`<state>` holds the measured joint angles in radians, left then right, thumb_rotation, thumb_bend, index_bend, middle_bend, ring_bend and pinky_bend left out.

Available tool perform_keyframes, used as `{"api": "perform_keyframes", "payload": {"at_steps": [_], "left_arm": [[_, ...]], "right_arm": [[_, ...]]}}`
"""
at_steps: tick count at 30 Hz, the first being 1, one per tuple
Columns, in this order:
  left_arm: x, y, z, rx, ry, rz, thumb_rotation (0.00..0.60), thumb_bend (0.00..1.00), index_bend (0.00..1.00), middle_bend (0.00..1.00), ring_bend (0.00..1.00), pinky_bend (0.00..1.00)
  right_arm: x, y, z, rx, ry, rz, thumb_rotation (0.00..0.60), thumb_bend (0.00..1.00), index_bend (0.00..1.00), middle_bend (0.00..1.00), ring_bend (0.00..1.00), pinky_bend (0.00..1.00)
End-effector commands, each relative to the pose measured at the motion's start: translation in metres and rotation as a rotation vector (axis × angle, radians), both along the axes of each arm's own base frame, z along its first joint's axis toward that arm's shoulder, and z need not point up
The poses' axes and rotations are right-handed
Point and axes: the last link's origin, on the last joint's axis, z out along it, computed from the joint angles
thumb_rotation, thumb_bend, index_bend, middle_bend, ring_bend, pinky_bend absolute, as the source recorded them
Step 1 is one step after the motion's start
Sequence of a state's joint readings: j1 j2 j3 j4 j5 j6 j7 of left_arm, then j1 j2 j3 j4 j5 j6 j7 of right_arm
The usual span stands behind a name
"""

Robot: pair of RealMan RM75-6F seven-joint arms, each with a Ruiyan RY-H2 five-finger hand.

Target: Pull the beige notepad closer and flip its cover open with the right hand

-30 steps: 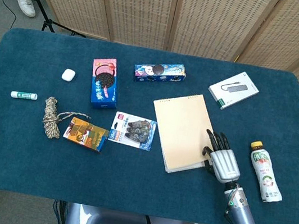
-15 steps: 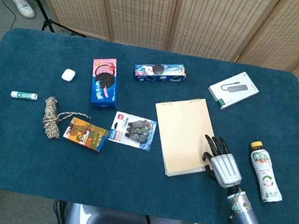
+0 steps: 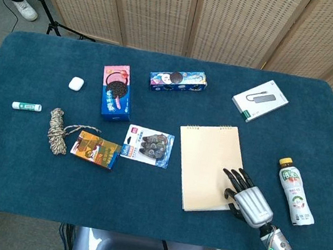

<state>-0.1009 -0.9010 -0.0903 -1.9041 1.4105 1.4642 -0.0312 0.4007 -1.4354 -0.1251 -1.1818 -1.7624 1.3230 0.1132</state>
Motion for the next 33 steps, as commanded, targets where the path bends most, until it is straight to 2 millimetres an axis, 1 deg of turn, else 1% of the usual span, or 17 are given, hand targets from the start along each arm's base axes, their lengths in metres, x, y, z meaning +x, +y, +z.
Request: {"api": "perform_keyframes", "payload": {"at_steps": [1,4,11,18,22,27,33], "left_arm": [[0.000,0.000,-0.001,-0.002,0.001,0.000,0.600,0.00,0.00,0.00,0.00,0.00],[0.001,0.000,-0.002,-0.004,0.004,0.000,0.600,0.00,0.00,0.00,0.00,0.00],[0.001,0.000,-0.004,-0.005,0.011,0.002,0.600,0.00,0.00,0.00,0.00,0.00],[0.002,0.001,-0.006,-0.007,0.021,0.003,0.600,0.00,0.00,0.00,0.00,0.00],[0.002,0.001,-0.008,-0.007,0.027,0.006,0.600,0.00,0.00,0.00,0.00,0.00],[0.003,0.002,-0.009,-0.009,0.033,0.009,0.600,0.00,0.00,0.00,0.00,0.00],[0.003,0.001,-0.011,-0.014,0.034,0.008,0.600,0.00,0.00,0.00,0.00,0.00]], "right_arm": [[-0.002,0.011,0.005,0.040,0.016,0.024,0.600,0.67,0.65,0.03,0.00,0.00],[-0.004,0.021,0.011,0.072,0.059,0.067,0.600,0.67,0.65,0.04,0.00,0.00],[-0.010,0.034,0.017,0.119,0.103,0.107,0.600,0.67,0.66,0.05,0.00,0.00],[-0.017,0.042,0.025,0.176,0.138,0.153,0.600,0.67,0.66,0.06,0.00,0.00],[-0.016,0.047,0.029,0.192,0.128,0.171,0.600,0.67,0.66,0.06,0.00,0.00],[-0.012,0.060,0.034,0.220,0.098,0.220,0.600,0.67,0.66,0.07,0.00,0.00],[-0.011,0.076,0.032,0.263,0.077,0.238,0.600,0.67,0.66,0.07,0.00,0.00]]}}
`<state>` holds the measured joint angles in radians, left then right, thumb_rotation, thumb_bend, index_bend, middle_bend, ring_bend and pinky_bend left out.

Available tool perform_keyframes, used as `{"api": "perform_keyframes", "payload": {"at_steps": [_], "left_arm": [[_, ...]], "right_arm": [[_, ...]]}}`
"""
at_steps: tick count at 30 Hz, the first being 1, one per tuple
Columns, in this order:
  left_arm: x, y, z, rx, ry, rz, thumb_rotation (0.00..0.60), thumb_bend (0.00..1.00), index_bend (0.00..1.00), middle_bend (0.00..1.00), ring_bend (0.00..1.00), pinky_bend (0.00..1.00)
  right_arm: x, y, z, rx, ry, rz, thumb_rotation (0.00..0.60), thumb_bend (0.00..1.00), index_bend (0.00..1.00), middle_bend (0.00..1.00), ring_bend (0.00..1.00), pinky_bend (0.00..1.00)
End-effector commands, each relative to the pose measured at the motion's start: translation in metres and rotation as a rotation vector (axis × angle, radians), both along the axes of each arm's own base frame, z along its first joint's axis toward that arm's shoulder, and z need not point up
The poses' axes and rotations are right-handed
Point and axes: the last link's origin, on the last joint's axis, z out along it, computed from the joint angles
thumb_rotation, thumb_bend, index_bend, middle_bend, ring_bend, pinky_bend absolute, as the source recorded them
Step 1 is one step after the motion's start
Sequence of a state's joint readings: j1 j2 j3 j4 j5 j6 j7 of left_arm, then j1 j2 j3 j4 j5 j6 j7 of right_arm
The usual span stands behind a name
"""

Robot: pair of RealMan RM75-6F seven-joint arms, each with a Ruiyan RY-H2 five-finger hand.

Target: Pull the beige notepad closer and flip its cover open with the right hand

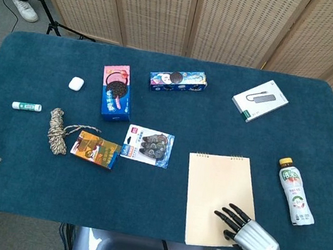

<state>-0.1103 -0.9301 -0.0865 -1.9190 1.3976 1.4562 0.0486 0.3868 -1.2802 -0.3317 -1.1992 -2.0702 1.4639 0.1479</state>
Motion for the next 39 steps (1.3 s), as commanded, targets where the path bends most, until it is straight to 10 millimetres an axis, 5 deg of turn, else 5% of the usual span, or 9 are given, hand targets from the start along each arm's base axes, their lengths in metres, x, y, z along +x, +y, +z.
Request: {"api": "perform_keyframes", "payload": {"at_steps": [1,12,20,31,37,39], "left_arm": [[0.000,0.000,0.000,0.002,-0.002,0.000,0.600,0.00,0.00,0.00,0.00,0.00],[0.000,0.000,0.000,-0.001,0.001,0.002,0.600,0.00,0.00,0.00,0.00,0.00],[-0.001,0.000,0.001,0.001,-0.005,0.001,0.600,0.00,0.00,0.00,0.00,0.00],[-0.001,0.000,0.004,0.002,-0.014,0.002,0.600,0.00,0.00,0.00,0.00,0.00],[-0.002,0.000,0.005,0.003,-0.021,0.003,0.600,0.00,0.00,0.00,0.00,0.00],[-0.002,0.000,0.006,0.001,-0.023,0.002,0.600,0.00,0.00,0.00,0.00,0.00]], "right_arm": [[0.001,0.009,-0.002,0.028,-0.013,0.011,0.600,0.67,0.66,0.07,0.00,0.00],[0.015,0.031,-0.007,0.099,-0.063,0.079,0.600,0.67,0.67,0.08,0.00,0.00],[0.023,0.020,-0.009,0.075,-0.070,0.074,0.600,0.67,0.67,0.08,0.00,0.00],[0.045,-0.017,0.004,-0.035,-0.159,0.012,0.600,0.67,0.67,0.08,0.00,0.00],[0.067,-0.058,0.015,-0.122,-0.226,-0.068,0.600,0.67,0.67,0.09,0.00,0.00],[0.077,-0.093,0.019,-0.187,-0.256,-0.147,0.600,0.67,0.67,0.09,0.00,0.00]]}}
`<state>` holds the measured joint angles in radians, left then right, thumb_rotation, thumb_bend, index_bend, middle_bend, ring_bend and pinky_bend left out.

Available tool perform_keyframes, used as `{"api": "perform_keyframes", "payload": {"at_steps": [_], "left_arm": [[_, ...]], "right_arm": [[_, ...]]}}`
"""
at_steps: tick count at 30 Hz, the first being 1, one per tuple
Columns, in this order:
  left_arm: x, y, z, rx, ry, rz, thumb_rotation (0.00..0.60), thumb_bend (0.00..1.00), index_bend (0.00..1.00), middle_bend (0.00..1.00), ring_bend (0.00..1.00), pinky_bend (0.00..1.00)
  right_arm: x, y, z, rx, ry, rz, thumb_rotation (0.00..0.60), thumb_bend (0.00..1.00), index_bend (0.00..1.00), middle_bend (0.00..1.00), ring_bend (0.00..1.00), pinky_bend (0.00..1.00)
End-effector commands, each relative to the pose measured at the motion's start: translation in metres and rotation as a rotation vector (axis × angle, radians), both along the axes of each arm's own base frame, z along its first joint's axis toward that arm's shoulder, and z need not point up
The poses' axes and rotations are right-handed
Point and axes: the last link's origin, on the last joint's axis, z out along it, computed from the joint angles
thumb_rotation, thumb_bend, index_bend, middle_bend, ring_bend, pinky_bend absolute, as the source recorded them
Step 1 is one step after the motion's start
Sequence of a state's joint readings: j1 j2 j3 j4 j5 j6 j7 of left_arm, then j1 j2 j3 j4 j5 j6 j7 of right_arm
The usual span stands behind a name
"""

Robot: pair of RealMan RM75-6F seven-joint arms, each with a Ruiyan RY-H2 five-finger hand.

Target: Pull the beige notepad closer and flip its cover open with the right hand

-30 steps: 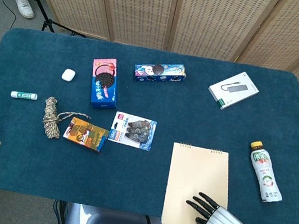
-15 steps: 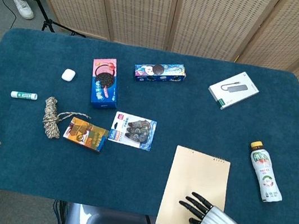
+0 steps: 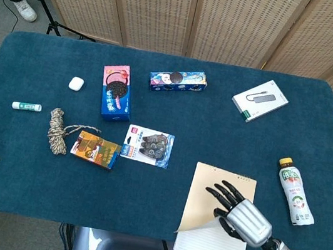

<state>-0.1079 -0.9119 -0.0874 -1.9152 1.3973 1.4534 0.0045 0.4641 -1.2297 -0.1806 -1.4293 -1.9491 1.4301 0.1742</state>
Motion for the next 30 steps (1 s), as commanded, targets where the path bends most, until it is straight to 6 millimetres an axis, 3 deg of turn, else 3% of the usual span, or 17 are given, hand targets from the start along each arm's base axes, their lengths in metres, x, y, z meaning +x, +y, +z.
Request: {"api": "perform_keyframes", "payload": {"at_steps": [1,7,14,24,26,30], "left_arm": [[0.000,0.000,0.001,-0.001,-0.003,0.000,0.600,0.00,0.00,0.00,0.00,0.00],[-0.001,0.001,0.002,-0.002,-0.007,0.003,0.600,0.00,0.00,0.00,0.00,0.00],[-0.003,0.004,0.002,-0.006,-0.010,0.014,0.600,0.00,0.00,0.00,0.00,0.00],[-0.007,0.012,0.000,-0.014,0.002,0.044,0.600,0.00,0.00,0.00,0.00,0.00],[-0.008,0.014,-0.001,-0.016,0.002,0.052,0.600,0.00,0.00,0.00,0.00,0.00],[-0.009,0.017,-0.001,-0.014,0.005,0.066,0.600,0.00,0.00,0.00,0.00,0.00]], "right_arm": [[0.020,-0.054,0.007,-0.076,-0.055,-0.125,0.600,0.67,0.67,0.09,0.00,0.00],[0.027,-0.097,0.009,-0.128,-0.085,-0.267,0.600,0.69,0.67,0.09,0.00,0.00],[0.027,-0.164,0.010,-0.236,-0.094,-0.444,0.600,0.71,0.68,0.09,0.00,0.00],[0.005,-0.234,0.011,-0.416,-0.030,-0.609,0.600,0.72,0.68,0.11,0.00,0.00],[0.000,-0.245,0.015,-0.459,-0.021,-0.641,0.600,0.71,0.68,0.11,0.00,0.00],[-0.009,-0.264,0.023,-0.557,0.016,-0.698,0.600,0.58,0.66,0.10,0.00,0.00]]}}
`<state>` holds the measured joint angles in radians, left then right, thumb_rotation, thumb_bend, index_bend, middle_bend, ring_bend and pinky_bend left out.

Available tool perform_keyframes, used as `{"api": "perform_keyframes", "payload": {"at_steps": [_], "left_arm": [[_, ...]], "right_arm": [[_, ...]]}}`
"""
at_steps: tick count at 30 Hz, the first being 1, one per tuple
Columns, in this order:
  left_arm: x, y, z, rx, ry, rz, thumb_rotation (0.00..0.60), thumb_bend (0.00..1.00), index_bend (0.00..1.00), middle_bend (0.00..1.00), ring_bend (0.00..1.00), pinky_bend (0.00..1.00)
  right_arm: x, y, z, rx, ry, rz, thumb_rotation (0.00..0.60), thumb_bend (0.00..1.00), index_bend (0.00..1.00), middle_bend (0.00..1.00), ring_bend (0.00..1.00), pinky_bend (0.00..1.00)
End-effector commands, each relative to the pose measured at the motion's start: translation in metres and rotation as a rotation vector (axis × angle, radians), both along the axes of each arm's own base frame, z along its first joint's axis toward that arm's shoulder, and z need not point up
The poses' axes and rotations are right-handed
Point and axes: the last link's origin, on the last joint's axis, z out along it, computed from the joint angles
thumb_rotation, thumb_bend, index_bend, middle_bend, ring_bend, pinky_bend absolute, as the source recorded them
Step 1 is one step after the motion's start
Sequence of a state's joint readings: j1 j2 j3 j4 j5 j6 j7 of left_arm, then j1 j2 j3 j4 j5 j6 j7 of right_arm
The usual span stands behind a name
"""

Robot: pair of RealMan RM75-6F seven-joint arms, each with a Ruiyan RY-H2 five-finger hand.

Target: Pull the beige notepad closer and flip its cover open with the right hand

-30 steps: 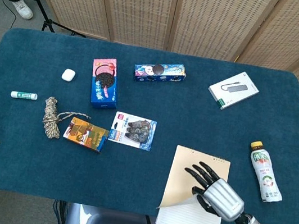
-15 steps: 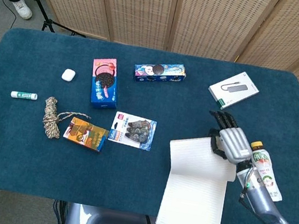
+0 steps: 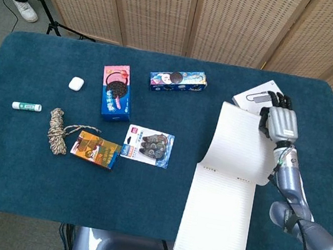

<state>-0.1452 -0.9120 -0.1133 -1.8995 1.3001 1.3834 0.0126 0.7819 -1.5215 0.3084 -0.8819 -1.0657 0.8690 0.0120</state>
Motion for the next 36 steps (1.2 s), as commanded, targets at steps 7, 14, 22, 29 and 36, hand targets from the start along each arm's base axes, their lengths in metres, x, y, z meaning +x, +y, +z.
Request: {"api": "perform_keyframes", "payload": {"at_steps": [7,14,22,29,36], "left_arm": [[-0.002,0.004,0.000,0.008,-0.001,0.026,0.600,0.00,0.00,0.00,0.00,0.00],[-0.003,0.003,0.003,0.015,-0.008,0.027,0.600,0.00,0.00,0.00,0.00,0.00],[-0.002,-0.002,0.006,0.027,-0.013,0.007,0.600,0.00,0.00,0.00,0.00,0.00],[0.000,-0.014,0.008,0.059,-0.011,-0.016,0.600,0.00,0.00,0.00,0.00,0.00],[0.002,-0.024,0.005,0.085,0.026,-0.044,0.600,0.00,0.00,0.00,0.00,0.00]], "right_arm": [[-0.015,-0.036,0.010,-0.195,0.020,-0.232,0.600,0.18,0.04,0.00,0.00,0.00],[-0.017,-0.033,0.015,-0.234,0.009,-0.224,0.600,0.13,0.00,0.00,0.00,0.00],[-0.021,0.012,0.020,-0.154,0.103,-0.015,0.600,0.10,0.00,0.00,0.00,0.00],[-0.037,0.104,0.036,-0.105,0.157,0.204,0.600,0.08,0.00,0.00,0.00,0.00],[-0.047,0.194,0.043,-0.095,0.076,0.197,0.600,0.06,0.00,0.00,0.00,0.00]]}}
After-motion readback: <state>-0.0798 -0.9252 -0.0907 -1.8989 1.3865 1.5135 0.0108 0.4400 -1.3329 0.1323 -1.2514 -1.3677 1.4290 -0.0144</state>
